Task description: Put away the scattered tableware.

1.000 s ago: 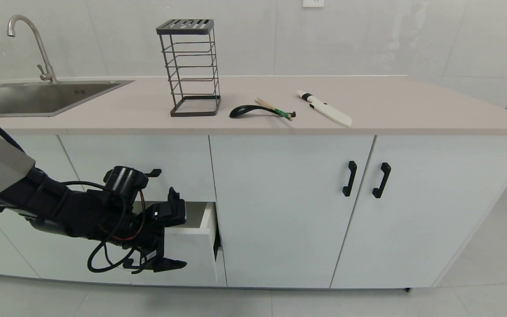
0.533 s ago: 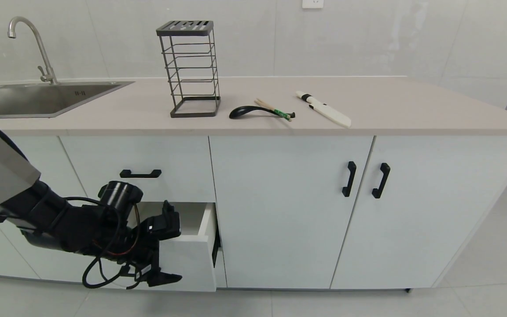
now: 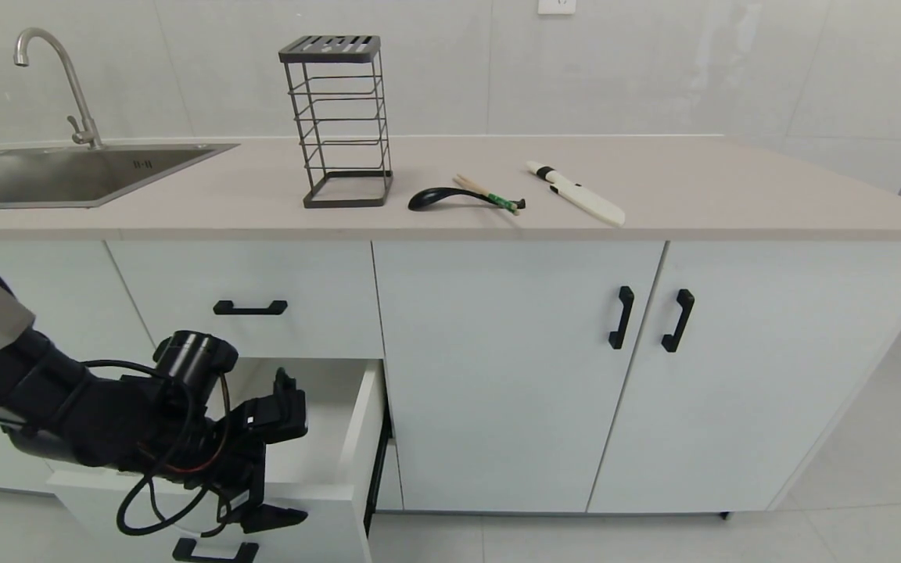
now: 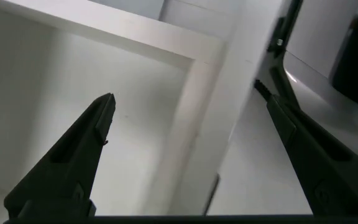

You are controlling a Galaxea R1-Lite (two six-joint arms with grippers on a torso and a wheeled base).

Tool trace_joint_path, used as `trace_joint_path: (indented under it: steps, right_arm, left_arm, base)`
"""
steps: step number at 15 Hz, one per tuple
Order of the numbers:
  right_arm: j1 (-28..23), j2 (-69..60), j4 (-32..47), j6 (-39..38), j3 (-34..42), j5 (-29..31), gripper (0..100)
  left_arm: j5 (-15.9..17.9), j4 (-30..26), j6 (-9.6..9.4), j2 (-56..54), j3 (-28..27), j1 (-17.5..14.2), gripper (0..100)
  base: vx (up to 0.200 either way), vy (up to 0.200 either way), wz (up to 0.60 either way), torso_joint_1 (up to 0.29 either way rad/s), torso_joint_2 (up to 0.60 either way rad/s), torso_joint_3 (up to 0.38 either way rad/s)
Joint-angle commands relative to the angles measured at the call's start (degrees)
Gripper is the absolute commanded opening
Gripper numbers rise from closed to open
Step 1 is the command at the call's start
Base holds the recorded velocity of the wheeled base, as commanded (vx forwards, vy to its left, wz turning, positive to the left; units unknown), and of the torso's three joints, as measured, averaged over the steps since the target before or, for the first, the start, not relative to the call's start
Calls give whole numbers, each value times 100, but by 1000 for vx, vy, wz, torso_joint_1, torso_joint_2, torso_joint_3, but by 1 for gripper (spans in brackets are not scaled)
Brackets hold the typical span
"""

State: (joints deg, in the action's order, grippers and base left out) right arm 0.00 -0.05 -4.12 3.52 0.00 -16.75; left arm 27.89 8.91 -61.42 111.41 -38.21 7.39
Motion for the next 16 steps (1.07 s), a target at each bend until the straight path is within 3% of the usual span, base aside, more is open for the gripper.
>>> trace_joint_path:
  steps: [1, 5, 7, 8, 10, 11, 12, 13, 15, 16]
  right_arm:
    - [0, 5, -1, -1, 0, -4, 0]
    - [0, 5, -1, -10, 0, -4, 0]
    - [0, 5, -1, -10, 0, -4, 0]
    - [0, 5, -1, -89, 0, -4, 0]
    - [0, 5, -1, -124, 0, 163, 0]
    - [0, 5, -1, -159, 0, 234, 0]
    - [0, 5, -1, -238, 0, 260, 0]
    - [0, 5, -1, -264, 0, 269, 0]
    - [0, 5, 8, -335, 0, 269, 0]
    - [0, 5, -1, -414, 0, 269, 0]
  left_arm:
    - [15, 23, -2, -383, -3, -106, 100]
    - [375, -74, 7, -1113, 76, -27, 100]
    - [463, -197, 7, -1455, 340, -53, 100]
    - [656, -258, 104, -1939, 727, -71, 100]
    - [735, -83, 719, -2431, 771, -27, 100]
    - [735, 120, 780, -2642, 823, -88, 100]
    - [726, 656, 956, -3284, 1333, -334, 100]
    - [726, 1192, 1290, -3987, 1957, -528, 100]
    - [726, 1930, 2151, -5384, 3249, -739, 100]
    - [726, 1974, 2222, -6105, 3785, -835, 100]
  base:
    - [0, 0, 0, 0, 0, 0]
    - [0, 0, 0, 0, 0, 0]
    - [0, 0, 0, 0, 0, 0]
    - [0, 0, 0, 0, 0, 0]
    - [0, 0, 0, 0, 0, 0]
    - [0, 0, 0, 0, 0, 0]
    - [0, 0, 0, 0, 0, 0]
    - [0, 0, 0, 0, 0, 0]
    - [0, 0, 0, 0, 0, 0]
    - [0, 0, 0, 0, 0, 0]
